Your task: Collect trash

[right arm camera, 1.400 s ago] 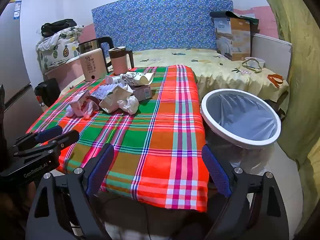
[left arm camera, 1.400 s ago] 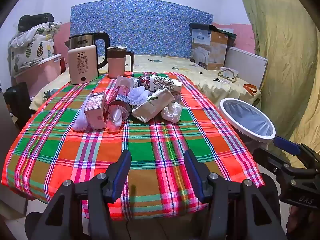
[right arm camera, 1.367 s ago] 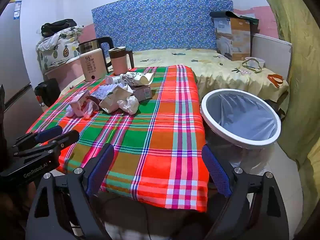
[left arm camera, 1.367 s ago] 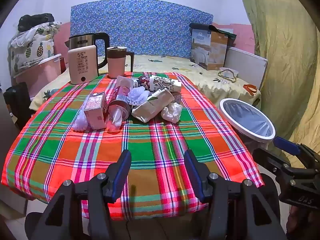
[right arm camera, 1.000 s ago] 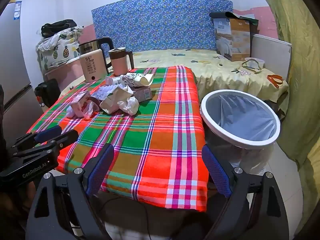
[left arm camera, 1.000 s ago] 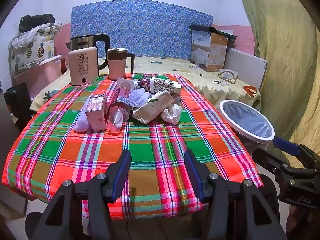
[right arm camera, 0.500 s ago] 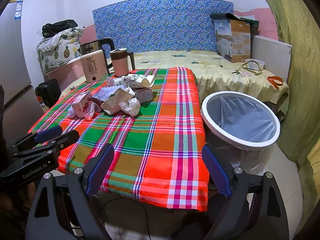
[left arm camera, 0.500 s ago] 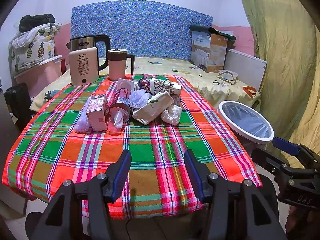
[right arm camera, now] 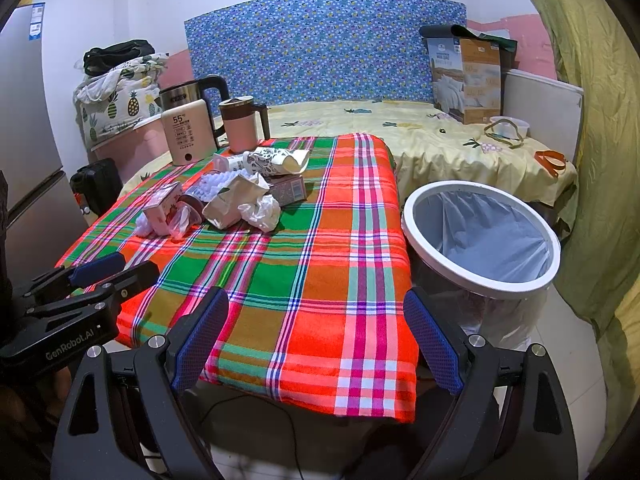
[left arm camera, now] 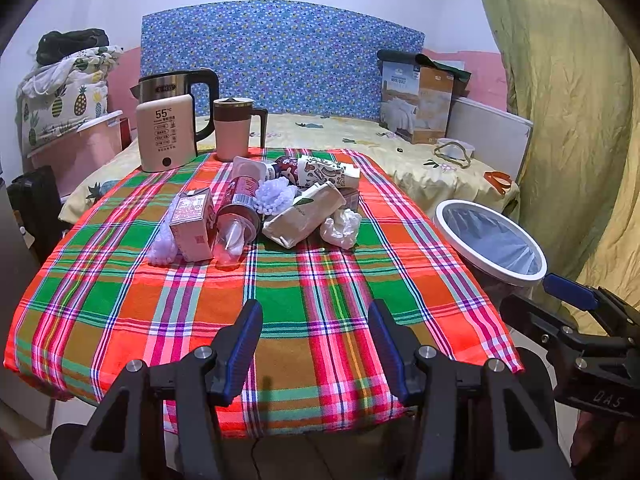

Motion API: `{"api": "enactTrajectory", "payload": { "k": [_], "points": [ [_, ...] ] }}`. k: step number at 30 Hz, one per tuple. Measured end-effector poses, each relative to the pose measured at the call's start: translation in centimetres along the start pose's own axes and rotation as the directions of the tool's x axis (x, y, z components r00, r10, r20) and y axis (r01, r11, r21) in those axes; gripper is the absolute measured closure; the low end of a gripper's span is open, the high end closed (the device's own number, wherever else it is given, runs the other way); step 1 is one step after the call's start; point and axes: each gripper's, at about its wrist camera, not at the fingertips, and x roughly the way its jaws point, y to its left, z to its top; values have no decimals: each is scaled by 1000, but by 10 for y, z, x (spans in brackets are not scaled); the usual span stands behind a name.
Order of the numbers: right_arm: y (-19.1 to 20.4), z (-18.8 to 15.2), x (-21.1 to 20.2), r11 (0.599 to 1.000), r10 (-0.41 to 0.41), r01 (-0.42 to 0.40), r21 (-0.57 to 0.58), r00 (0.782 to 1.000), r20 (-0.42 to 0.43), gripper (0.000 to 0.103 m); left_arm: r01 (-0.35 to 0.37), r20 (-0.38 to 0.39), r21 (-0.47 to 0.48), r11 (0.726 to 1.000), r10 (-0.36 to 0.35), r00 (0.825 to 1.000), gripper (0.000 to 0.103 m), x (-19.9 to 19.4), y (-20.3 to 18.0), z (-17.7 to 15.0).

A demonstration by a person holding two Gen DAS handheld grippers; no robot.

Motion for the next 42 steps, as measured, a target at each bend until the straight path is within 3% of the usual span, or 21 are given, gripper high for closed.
{"api": "enactTrajectory", "payload": {
  "k": [42],
  "points": [
    [-1, 1, -1, 1000, 1, -1, 3, 1000, -3, 13, -1, 3, 1, 1000, 1, 1000, 48, -1, -1, -1]
  ]
}}
